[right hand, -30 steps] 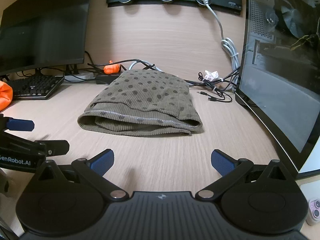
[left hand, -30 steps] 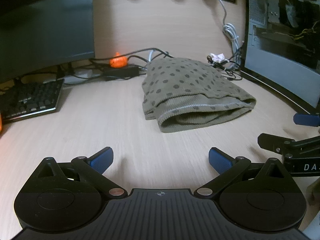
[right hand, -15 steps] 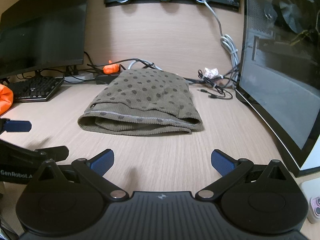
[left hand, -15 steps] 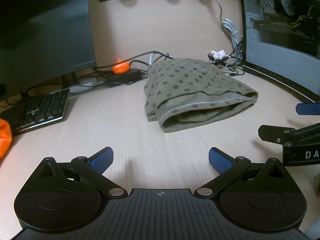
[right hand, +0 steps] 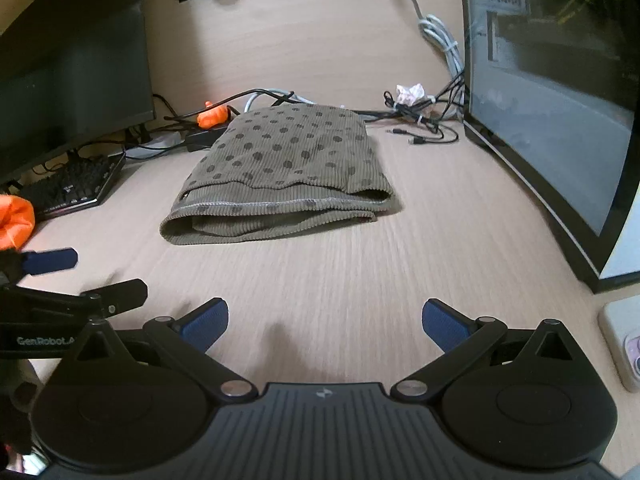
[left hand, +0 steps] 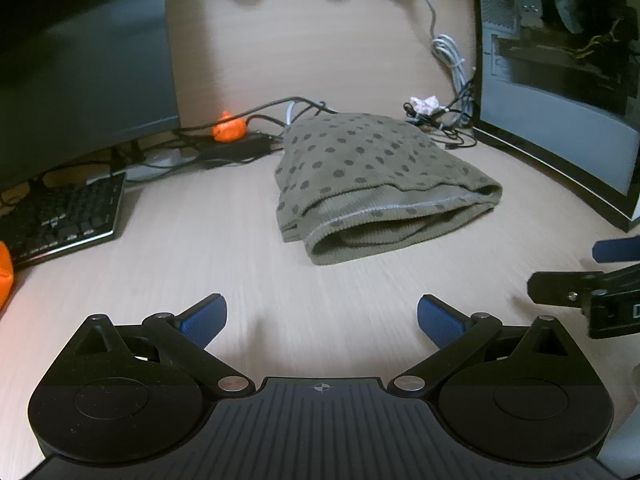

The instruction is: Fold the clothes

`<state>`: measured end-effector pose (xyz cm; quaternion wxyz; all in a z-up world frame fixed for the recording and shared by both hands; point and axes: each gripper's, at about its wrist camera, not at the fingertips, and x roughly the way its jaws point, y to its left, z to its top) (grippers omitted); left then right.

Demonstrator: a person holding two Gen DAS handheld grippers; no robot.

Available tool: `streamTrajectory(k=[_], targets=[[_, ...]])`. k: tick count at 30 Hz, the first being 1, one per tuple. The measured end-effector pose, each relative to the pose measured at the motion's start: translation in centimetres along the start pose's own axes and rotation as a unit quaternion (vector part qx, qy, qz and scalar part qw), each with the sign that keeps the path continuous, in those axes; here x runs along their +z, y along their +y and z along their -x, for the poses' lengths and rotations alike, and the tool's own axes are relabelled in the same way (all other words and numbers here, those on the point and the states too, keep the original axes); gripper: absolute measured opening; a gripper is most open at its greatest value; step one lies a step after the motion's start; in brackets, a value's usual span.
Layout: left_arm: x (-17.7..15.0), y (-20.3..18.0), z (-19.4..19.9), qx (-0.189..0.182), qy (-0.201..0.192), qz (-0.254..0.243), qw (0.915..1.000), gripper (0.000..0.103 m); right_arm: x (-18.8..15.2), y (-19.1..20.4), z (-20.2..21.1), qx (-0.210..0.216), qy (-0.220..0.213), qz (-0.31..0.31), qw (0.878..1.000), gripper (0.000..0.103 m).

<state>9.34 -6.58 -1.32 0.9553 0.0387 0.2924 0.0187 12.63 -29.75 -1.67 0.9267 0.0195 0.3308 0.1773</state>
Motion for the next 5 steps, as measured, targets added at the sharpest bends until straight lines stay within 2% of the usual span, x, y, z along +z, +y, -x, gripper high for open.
streamTrajectory(k=[5], targets=[[0.23, 0.76, -0.31, -0.002, 0.016, 0.016, 0.9997, 0.103, 1.09, -0.43, -0.10, 0.022, 0.041, -0.008, 0.999, 0.103]])
